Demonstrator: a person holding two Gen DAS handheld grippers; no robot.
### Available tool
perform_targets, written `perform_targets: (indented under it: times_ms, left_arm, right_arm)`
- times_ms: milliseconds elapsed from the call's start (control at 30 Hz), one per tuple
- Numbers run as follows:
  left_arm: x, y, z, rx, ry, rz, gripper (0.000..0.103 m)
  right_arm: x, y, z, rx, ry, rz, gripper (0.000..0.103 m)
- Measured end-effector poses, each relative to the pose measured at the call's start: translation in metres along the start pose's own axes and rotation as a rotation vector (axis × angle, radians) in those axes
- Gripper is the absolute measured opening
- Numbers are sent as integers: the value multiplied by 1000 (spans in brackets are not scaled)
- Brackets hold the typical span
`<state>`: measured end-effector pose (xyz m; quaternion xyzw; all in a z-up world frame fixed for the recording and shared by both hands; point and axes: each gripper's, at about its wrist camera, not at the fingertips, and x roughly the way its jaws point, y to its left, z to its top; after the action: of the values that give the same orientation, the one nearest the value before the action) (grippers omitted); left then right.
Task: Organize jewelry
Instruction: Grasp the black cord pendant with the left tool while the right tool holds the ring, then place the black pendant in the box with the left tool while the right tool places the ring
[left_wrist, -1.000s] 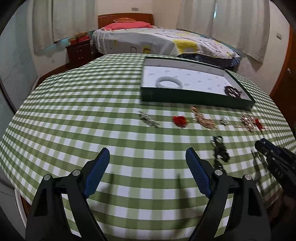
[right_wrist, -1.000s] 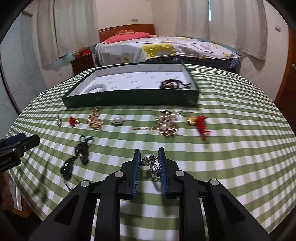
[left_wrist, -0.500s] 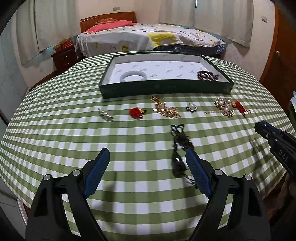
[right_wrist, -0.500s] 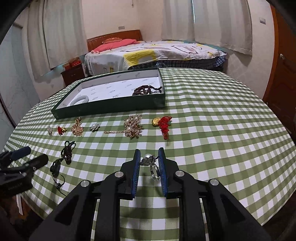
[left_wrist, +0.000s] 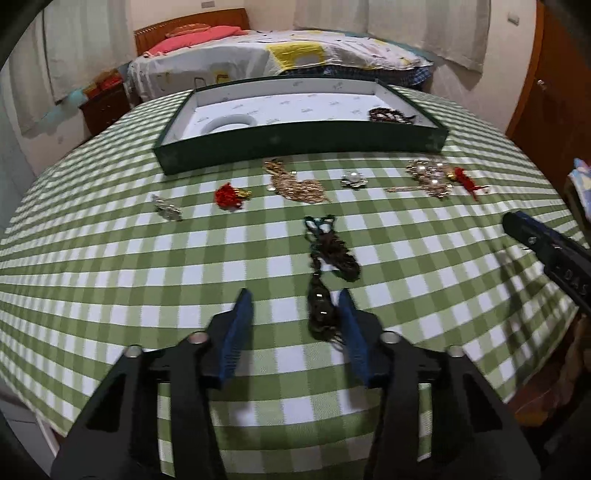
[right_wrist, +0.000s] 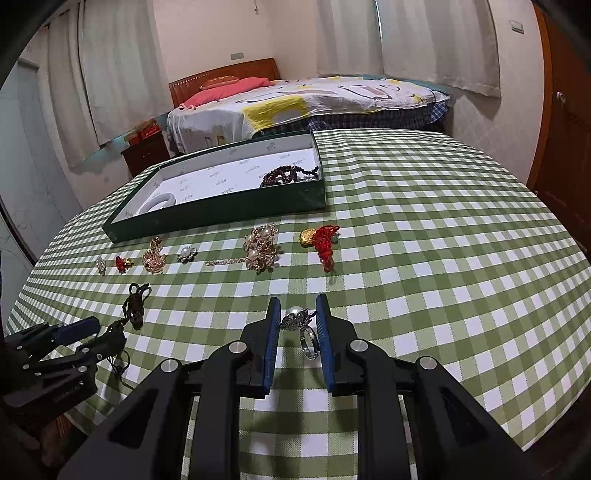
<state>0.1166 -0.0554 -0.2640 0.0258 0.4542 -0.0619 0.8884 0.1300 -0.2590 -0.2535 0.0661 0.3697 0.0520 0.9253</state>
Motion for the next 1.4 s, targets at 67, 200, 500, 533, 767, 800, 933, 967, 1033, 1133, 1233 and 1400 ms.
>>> perform_targets:
  times_ms: [67, 200, 500, 533, 767, 800, 933, 967, 1033, 1133, 1233, 1400]
  left_arm:
    - [-1, -3, -1, 17, -7, -13, 30]
    - [-3, -6, -3, 30, -16, -28, 17]
    - [-9, -3, -4, 22, -43, -51, 17]
    - [-11, -2, -4, 23, -49, -50, 17]
    - [-27, -1, 4, 26, -106, -52, 17]
    - [-28, 0, 5, 24, -111, -54, 17]
    - [-36, 4, 15, 11, -144, -65, 17]
    - [-38, 6, 18, 9, -153, -68, 17]
    - [-44, 8, 28, 4, -182, -73, 17]
    - [-50, 10, 43, 4, -222, -80, 17]
    - [-54, 10, 62, 15, -267, -79, 17]
    - [-54, 11, 97, 18, -339, -83, 17]
  right_arm:
    - [1, 1, 0, -3, 1, -2, 21]
    - [0, 4, -1, -10, 0, -3, 20]
    - [0, 8, -1, -23, -4, 2, 21]
    - [-1, 9, -1, -26, -5, 2, 21]
    - [-6, 14, 3, -33, -24, 18, 21]
    - [-7, 15, 5, -35, -27, 24, 21]
    - [-11, 20, 15, -32, -46, 50, 21]
    - [-12, 22, 18, -33, -51, 53, 21]
    - [-13, 25, 25, -36, -64, 63, 21]
    - [-14, 31, 41, -49, -91, 78, 21]
    - [-13, 41, 57, -70, -122, 90, 21]
    - [-6, 54, 90, -97, -173, 114, 21]
